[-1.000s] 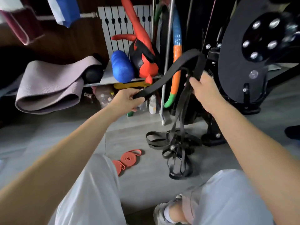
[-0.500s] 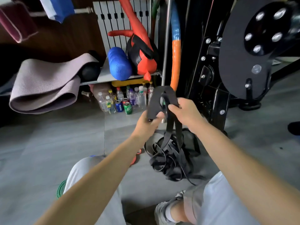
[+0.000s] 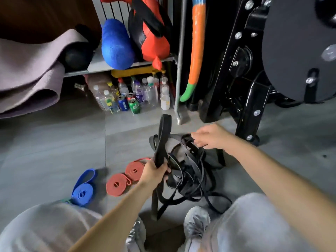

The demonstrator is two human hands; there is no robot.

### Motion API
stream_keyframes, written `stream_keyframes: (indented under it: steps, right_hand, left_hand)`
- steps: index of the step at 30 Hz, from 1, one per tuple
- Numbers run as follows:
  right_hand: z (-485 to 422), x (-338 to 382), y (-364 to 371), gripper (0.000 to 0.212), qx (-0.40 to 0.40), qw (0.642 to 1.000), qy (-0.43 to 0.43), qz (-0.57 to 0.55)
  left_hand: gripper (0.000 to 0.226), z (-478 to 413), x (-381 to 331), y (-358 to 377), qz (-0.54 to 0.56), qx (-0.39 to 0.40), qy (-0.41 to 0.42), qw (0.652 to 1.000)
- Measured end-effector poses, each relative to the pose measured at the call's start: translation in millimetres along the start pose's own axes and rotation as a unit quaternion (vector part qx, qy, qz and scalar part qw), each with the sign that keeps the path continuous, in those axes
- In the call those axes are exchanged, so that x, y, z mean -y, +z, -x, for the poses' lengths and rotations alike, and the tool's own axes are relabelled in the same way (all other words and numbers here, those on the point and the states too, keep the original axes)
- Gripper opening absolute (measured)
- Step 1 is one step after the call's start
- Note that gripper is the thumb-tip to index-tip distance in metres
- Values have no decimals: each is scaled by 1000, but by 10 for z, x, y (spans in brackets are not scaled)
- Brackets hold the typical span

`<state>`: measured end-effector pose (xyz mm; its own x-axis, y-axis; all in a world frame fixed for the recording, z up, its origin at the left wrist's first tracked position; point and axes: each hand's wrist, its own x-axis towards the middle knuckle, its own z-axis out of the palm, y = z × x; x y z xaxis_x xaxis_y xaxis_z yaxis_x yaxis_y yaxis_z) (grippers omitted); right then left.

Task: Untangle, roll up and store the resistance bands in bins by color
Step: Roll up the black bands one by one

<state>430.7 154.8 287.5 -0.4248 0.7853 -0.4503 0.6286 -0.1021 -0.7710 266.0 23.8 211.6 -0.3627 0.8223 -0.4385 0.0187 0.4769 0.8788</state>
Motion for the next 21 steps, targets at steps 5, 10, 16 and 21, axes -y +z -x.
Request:
stream_keyframes:
  steps: [5, 10, 16, 21]
  right_hand:
    - [-686, -776, 98, 21, 8, 990, 93, 106]
    - [-1265, -1527, 834, 66, 62, 960, 152, 225]
    - [-1606, -2075, 1591, 125, -16, 940, 285, 186]
    - [-1797, -2327, 1809, 102, -53, 916, 283, 280]
  left_hand:
    - [25, -419, 687, 95, -11, -14, -88, 996]
    - [8, -645, 1225, 190, 96, -72, -246, 962]
    - [22, -644, 1661, 245, 161, -100, -356, 915]
    - [41, -660, 1704, 351, 153, -79, -373, 912]
